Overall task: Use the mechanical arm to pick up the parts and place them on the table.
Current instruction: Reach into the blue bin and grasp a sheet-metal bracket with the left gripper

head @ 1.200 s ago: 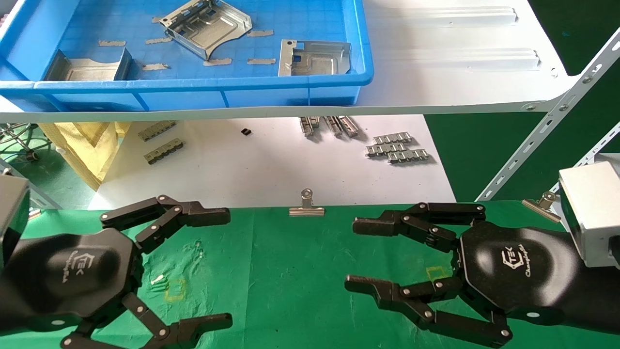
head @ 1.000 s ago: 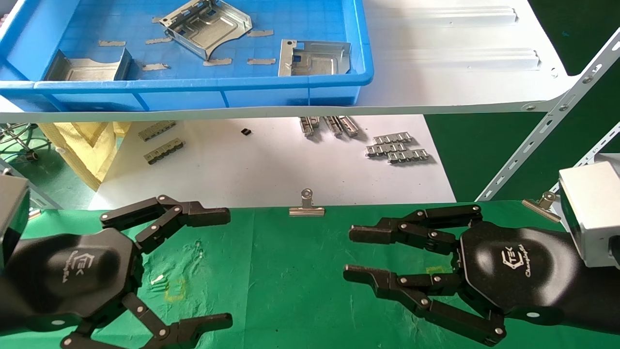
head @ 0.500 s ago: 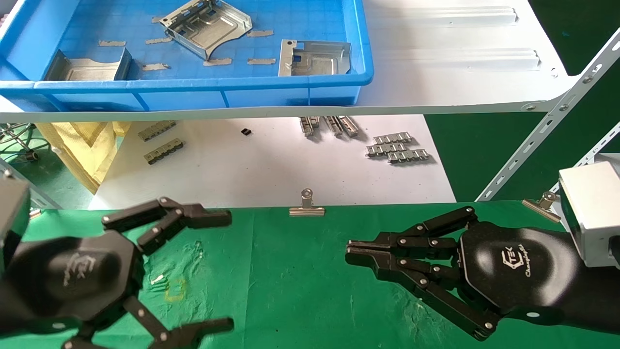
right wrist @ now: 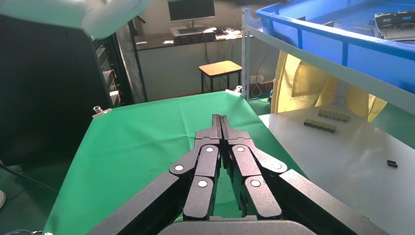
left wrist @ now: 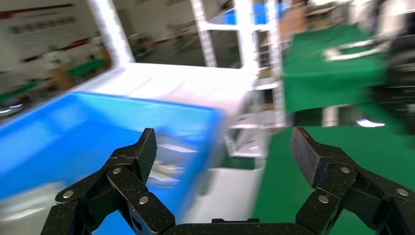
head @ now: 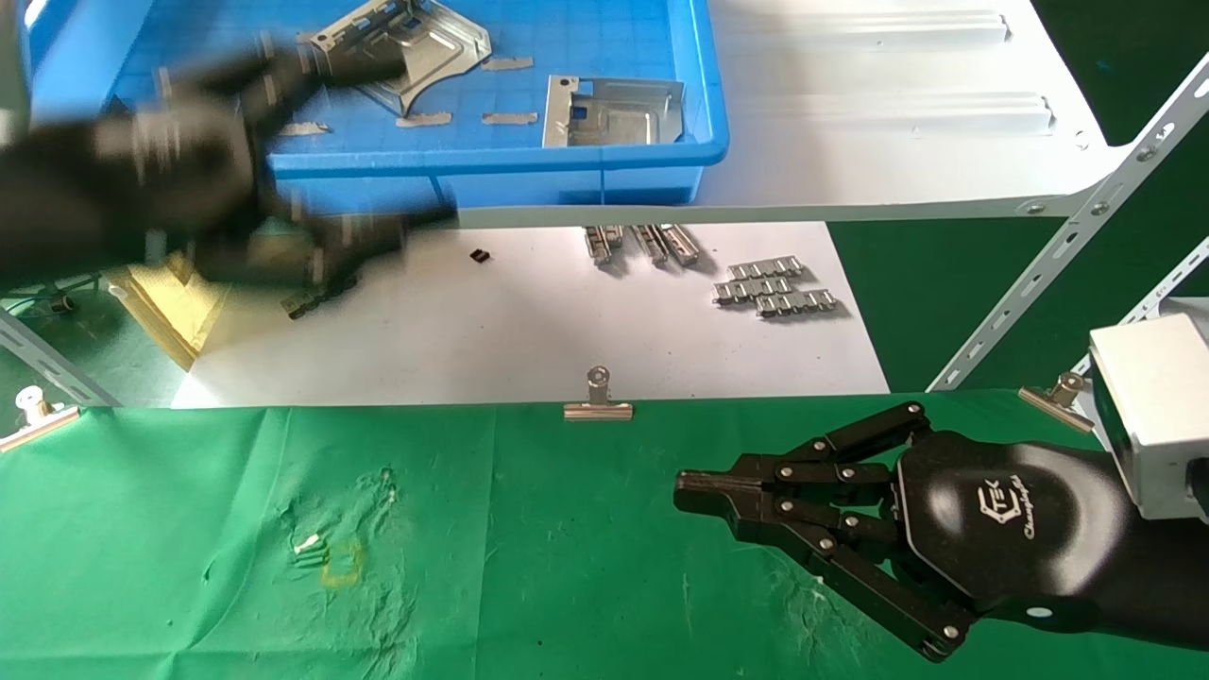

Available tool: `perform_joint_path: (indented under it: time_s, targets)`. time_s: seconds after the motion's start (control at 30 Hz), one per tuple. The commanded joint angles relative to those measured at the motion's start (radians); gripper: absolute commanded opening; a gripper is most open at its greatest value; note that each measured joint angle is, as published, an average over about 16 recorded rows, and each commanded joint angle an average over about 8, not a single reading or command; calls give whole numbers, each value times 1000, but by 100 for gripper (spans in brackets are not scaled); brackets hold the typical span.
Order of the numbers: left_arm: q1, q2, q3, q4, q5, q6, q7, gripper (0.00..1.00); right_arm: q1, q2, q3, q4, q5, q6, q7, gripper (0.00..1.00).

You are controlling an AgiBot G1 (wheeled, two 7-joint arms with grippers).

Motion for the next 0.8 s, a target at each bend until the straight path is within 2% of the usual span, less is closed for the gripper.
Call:
perform_joint_path:
  time_s: [0.03, 0.17, 0.3, 0.53, 0.57, 0.6, 0.8]
  targets:
    - [-82, 31, 15, 78, 43, -2, 22, 100, 0, 0, 0, 0, 0, 0, 0, 0]
    - [-232, 113, 60, 289, 144, -65, 53, 100, 0, 0, 0, 0, 0, 0, 0, 0]
    - [-344, 195, 95, 484, 231, -198, 85, 100, 0, 0, 0, 0, 0, 0, 0, 0]
    - [-437, 311, 127, 710, 314, -430, 126, 100, 0, 0, 0, 0, 0, 0, 0, 0]
    - [-444, 324, 130, 732, 321, -454, 130, 95, 0, 0, 0, 0, 0, 0, 0, 2]
    - [-450, 337, 134, 753, 327, -478, 133, 85, 0, 0, 0, 0, 0, 0, 0, 10]
    - [-473, 396, 152, 844, 358, -586, 142, 10, 0, 0, 0, 0, 0, 0, 0, 85]
